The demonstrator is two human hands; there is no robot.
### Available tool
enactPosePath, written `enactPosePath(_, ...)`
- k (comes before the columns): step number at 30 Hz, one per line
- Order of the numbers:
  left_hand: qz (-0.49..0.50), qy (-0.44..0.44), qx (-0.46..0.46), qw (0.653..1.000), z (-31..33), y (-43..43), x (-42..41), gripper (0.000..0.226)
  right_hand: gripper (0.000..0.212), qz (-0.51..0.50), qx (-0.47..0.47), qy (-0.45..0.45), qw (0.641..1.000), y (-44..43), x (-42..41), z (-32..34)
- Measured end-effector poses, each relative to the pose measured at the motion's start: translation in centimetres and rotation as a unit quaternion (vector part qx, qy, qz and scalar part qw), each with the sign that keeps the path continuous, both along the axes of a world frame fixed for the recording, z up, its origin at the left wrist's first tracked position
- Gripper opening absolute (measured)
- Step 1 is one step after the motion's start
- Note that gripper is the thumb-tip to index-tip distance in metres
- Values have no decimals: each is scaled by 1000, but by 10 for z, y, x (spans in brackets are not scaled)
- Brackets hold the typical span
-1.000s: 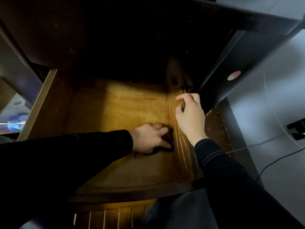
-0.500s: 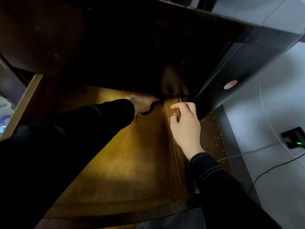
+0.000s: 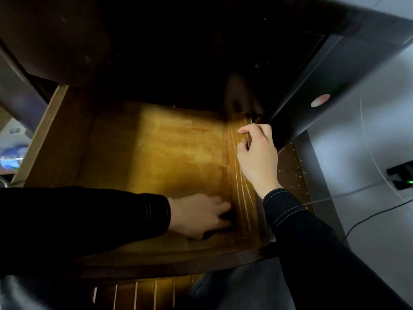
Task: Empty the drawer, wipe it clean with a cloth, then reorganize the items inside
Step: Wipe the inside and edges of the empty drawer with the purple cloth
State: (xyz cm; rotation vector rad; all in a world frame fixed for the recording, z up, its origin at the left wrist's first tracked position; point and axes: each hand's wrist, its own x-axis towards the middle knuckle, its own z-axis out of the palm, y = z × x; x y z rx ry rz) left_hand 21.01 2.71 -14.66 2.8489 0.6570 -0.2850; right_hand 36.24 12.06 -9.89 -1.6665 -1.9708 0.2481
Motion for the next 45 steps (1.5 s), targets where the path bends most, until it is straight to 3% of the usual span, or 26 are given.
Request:
enactPosePath(2, -63, 19, -15, 998, 2, -9, 8, 57, 20, -1, 0, -2, 1000, 0, 0, 0)
enactPosePath(5, -65, 20, -41, 997, 7, -5, 9, 61, 20, 0, 0, -1, 1000, -1, 0, 0)
enactPosePath(11, 38, 0, -203, 978, 16, 1, 9, 60, 20, 1, -2, -7, 1000, 0, 1, 0)
enactPosePath(15, 143, -73, -298, 941, 37, 21, -12, 45, 20, 7, 0, -18, 1000, -3, 0, 4)
enactPosePath(18, 264, -167, -346, 885, 58, 29, -46, 39, 22, 5, 33, -39, 999, -7, 0, 7)
enactPosePath(23, 392, -367, -448, 714, 89, 24, -94, 38, 28, 17, 38, -89, 995, -12, 0, 16)
enactPosePath(25, 410, -405, -461, 674, 98, 16, -109, 45, 27, 40, 25, -113, 993, -18, 0, 24)
enactPosePath(27, 418, -418, -456, 665, 105, 8, -126, 54, 21, 77, 4, -77, 994, -26, -2, 36)
enactPosePath(29, 415, -421, -453, 668, 111, 1, -140, 57, 19, 132, -86, 28, 987, -36, -15, 54)
enactPosePath(32, 399, -436, -455, 666, 117, -7, -151, 57, 36, 241, -246, 172, 923, -51, -48, 82)
enactPosePath(34, 409, -471, -446, 642, 119, -11, -154, 55, 48, 297, -317, 245, 867, -58, -70, 91)
enactPosePath(36, 435, -507, -436, 602, 119, -15, -158, 60, 35, 312, -321, 297, 843, -64, -89, 90)
enactPosePath(38, 477, -526, -444, 547, 118, -22, -163, 58, 19, 270, -280, 331, 860, -68, -105, 84)
enactPosePath(41, 521, -509, -497, 472, 115, -36, -171, 36, 14, 213, -219, 324, 895, -68, -124, 74)
enactPosePath(45, 523, -479, -608, 356, 110, -53, -184, 34, 15, 189, -65, 229, 953, -72, -140, 68)
